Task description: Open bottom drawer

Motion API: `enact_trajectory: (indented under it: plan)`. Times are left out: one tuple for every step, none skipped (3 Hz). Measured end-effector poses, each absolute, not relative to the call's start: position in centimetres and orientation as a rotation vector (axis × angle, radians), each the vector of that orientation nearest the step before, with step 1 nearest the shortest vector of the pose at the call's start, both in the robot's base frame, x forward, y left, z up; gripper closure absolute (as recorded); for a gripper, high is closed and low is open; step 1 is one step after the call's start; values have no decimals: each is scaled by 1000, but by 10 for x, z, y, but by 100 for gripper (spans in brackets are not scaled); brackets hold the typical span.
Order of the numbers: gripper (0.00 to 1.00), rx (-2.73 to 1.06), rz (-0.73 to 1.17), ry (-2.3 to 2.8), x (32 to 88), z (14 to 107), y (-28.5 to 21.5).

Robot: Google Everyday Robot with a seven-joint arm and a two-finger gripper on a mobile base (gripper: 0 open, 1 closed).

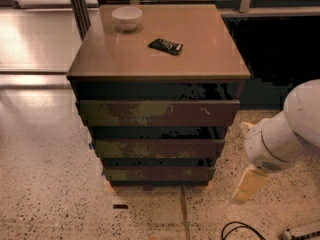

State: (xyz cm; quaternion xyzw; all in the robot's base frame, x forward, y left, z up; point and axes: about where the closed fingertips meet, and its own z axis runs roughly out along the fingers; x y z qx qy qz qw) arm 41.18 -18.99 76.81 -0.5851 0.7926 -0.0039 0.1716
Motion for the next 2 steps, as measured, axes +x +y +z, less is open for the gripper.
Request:
enact_trajectory:
  plan:
    - [0,-1707,93,2172,410,711,-167]
    - [0,-1787,196,2087,418,646,-144]
